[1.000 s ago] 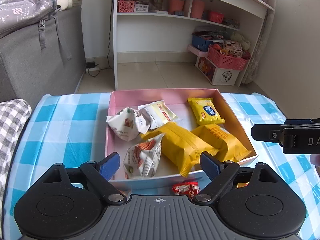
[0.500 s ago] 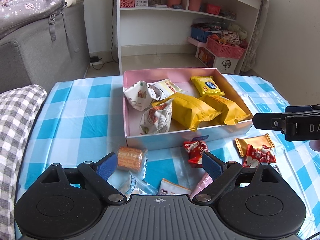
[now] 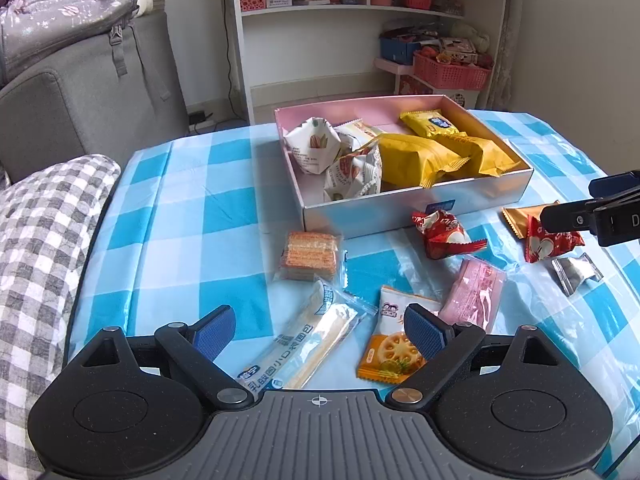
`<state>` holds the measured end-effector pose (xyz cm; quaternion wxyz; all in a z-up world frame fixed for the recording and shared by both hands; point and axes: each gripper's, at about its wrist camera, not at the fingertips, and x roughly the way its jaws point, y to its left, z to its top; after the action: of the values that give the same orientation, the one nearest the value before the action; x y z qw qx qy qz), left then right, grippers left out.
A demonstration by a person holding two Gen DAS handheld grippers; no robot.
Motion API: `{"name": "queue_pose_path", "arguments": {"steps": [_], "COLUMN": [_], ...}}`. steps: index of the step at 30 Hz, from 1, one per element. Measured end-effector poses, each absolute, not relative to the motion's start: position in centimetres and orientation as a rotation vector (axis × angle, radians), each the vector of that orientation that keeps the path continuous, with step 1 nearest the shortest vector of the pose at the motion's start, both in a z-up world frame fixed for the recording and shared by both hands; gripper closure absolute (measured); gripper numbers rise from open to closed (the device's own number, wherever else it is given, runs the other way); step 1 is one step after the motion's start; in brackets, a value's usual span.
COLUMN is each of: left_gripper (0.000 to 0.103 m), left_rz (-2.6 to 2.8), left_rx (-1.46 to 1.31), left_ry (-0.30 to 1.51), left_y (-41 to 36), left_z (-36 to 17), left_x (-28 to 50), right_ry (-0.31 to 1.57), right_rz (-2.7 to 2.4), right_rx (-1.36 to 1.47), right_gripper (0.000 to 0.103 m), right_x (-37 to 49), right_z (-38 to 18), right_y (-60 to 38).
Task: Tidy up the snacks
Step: 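Lift both tools out of the tray back over the snacks, then grasp the pink wafer bag with the right tool while the left tool grasps the white milk-bread stick bag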
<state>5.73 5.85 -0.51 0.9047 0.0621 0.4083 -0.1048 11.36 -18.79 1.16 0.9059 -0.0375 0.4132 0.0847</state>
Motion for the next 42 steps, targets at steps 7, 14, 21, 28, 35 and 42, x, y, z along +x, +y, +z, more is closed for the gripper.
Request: {"name": "queue_pose_path", "arguments": {"steps": [7, 14, 21, 28, 35, 42], "left_gripper": [0.010, 0.010, 0.012, 0.013, 0.016, 0.020], "left_rz": [-0.230, -0.273, -0.341, -0.347, -0.362, -0.355], "left_rx": [0.156, 0.144, 0.168, 0.201, 0.210, 0.198], "left_ry": [0.855, 0.867, 0.890, 0.912, 0.919, 0.916], "left_y": [8.5, 10.3, 9.4, 8.6, 8.6, 8.6], "left_z": [-1.8, -3.0, -3.9, -4.6, -4.7, -4.7], "left_x": [5.6, 6.1, 6.0, 5.6, 5.3, 5.3], "right_ry": [0.913, 0.972, 1.016, 1.035, 1.013, 0.971], "right_rz": [0.236, 0.273, 0.226, 0.167, 0.228, 0.285], "right_rx": [-0.103, -0.035, 0.034, 0.008, -0.148, -0.256], "right_gripper": [0.002, 0.002, 0.004, 0.009, 0.012, 0.017], "right_x": [10.9, 11.4, 12.4, 12.8, 11.2, 9.6], "right_z": [-0.1, -0.8, -1.8, -3.4, -3.4, -3.7], "right_y": [-16.7, -14.5, -13.4, -12.9, -13.2, -14.4]}}
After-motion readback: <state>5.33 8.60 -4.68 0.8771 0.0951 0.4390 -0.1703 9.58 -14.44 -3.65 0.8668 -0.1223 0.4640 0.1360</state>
